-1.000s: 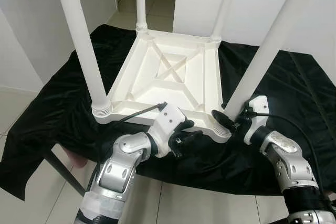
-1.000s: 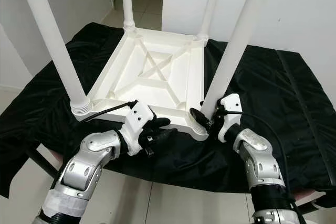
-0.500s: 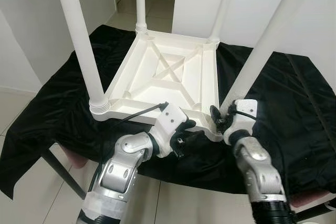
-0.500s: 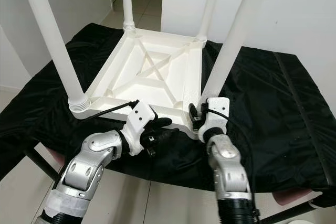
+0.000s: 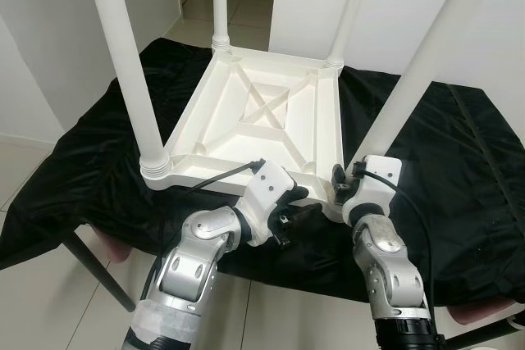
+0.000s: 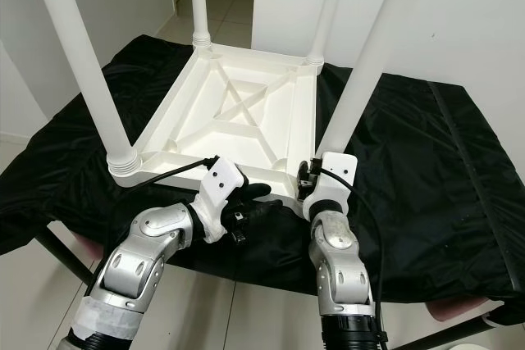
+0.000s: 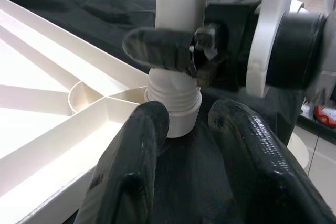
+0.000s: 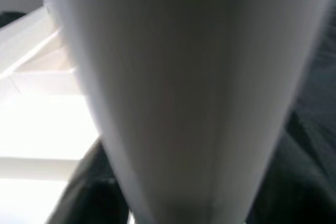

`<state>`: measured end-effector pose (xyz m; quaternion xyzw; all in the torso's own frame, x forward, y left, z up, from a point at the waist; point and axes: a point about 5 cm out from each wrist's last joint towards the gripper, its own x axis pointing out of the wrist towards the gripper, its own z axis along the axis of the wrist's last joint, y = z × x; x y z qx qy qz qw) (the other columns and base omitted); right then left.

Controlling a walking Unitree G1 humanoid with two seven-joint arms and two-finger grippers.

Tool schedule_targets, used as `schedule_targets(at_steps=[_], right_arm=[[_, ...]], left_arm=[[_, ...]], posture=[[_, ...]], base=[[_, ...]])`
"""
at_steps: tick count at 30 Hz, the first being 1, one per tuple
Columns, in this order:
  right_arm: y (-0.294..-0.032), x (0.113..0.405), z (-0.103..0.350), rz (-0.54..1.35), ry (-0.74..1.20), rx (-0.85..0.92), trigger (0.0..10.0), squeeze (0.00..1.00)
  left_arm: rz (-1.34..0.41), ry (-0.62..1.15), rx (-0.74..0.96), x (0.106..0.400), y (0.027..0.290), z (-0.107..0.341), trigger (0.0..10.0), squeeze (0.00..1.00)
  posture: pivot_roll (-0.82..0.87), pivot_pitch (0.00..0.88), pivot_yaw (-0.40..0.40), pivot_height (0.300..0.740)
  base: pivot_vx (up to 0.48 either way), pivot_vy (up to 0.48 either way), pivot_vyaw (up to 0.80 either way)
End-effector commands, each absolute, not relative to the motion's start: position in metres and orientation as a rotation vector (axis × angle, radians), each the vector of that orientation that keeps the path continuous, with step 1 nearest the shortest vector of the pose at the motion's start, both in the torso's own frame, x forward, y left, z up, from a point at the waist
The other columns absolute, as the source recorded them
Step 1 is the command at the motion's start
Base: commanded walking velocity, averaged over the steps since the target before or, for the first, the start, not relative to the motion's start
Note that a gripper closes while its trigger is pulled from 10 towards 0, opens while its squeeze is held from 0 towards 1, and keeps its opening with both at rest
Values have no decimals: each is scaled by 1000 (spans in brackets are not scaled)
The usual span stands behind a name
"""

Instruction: Building children table

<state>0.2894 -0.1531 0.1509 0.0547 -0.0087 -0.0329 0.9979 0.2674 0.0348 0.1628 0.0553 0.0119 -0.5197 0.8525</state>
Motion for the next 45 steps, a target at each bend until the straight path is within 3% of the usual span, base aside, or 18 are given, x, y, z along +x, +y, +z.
schedule_targets(at_steps=[1,12,13,15,16,17,18,28,29,30,31,34,35,44,45], right_arm=[[-160,290,154,-39,-25,114,10000,1000],[-187,291,155,213,-43,74,10000,1000],[-191,293,155,261,-35,57,10000,353],[-191,293,155,261,-35,57,10000,353],[-195,295,155,319,-26,35,10000,0],[-195,295,155,319,-26,35,10000,0],[-197,303,154,465,-15,-36,10000,0],[-195,314,154,645,16,-126,10000,0],[-195,317,152,679,39,-149,8980,0],[-195,319,150,707,59,-167,4588,0],[-196,320,148,726,75,-178,824,0],[-196,320,147,734,82,-182,824,0],[-197,320,145,749,91,-179,0,0],[-204,317,138,772,98,-156,0,0],[-205,317,137,740,103,-133,10000,0]], left_arm=[[-938,22,122,276,37,162,10000,0],[-931,21,120,275,38,162,10000,0],[-930,20,120,275,38,162,10000,0],[-930,20,120,275,38,162,10000,0],[-927,18,119,275,38,163,10000,0],[-927,18,119,275,38,163,10000,0],[-924,11,118,277,38,164,10000,0],[-924,2,125,278,37,166,10000,0],[-921,0,126,278,38,167,10000,0],[-918,-1,127,279,38,168,10000,0],[-914,-2,126,279,39,168,10000,0],[-912,-3,125,280,39,168,10000,0],[-908,-4,123,279,39,169,10000,0],[-899,-7,115,279,39,170,10000,0],[-899,-8,113,279,38,170,10000,0]], posture=[[-38,0,-80,740],[-31,0,-89,740],[-30,0,-90,740],[-30,0,-90,740],[-29,0,-88,740],[-29,0,-88,740],[-28,0,-86,740],[-23,0,-80,740],[-10,0,-84,740],[-10,0,-84,740],[-10,0,-84,740],[-10,0,-84,740],[-3,0,-88,740],[-1,0,-96,740],[-8,0,-97,740]], base=[[0,0,0],[0,0,0],[0,0,0],[0,0,0],[0,0,0],[0,0,0],[0,0,0],[0,0,0],[0,0,0],[0,0,0],[0,0,0],[0,0,0],[0,0,0],[0,0,0],[0,0,0]])
